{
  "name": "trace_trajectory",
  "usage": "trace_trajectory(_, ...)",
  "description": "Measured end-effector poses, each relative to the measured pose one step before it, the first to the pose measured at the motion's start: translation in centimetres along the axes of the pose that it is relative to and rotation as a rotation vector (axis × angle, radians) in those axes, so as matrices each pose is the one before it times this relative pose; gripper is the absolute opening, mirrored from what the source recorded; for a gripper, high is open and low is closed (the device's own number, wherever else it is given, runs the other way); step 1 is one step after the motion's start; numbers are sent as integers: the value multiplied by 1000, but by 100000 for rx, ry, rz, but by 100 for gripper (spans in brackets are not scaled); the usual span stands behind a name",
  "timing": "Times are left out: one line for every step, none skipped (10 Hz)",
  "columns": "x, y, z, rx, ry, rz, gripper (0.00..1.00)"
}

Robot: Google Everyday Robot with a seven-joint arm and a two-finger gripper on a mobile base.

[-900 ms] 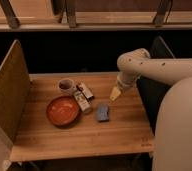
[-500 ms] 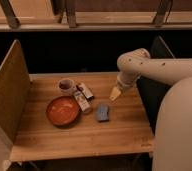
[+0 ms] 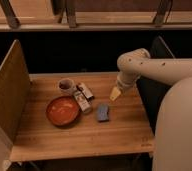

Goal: Move the arm in a circular motion

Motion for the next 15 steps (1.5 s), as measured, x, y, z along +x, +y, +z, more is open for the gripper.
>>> trace_trajectory(1,-2,4,5,-6,-8,80)
trace_trajectory(0,0,-4,0,5,5,80)
trace_trajectory(-1,4,-2,-9,2,0,80)
trace_trajectory(-3,-1,3,6,-5,6,80)
trace_trajectory(3,0,-2,-4,1,-3,80)
trace_trajectory(1,2,-1,-3,5,-4,80)
trace_trajectory(-1,-3,3,6,-3,1,80)
trace_trajectory(0,0,0,-2,0,-1,80)
trace_trajectory(-2,3,0,-2,-4,5,80)
trace_trajectory(3,1,-5,-5,13,-2,80)
trace_trajectory(1,-3,2,4,-5,-5,80)
trace_trajectory(-3,0,3,-1,-5,0,80)
trace_trajectory(47,62,-10,-240,-81,-163,80)
trace_trajectory(176,324,-34,-822,-101,-258,80)
trace_trajectory(1120,441,-217,-1753,644,-1522,80)
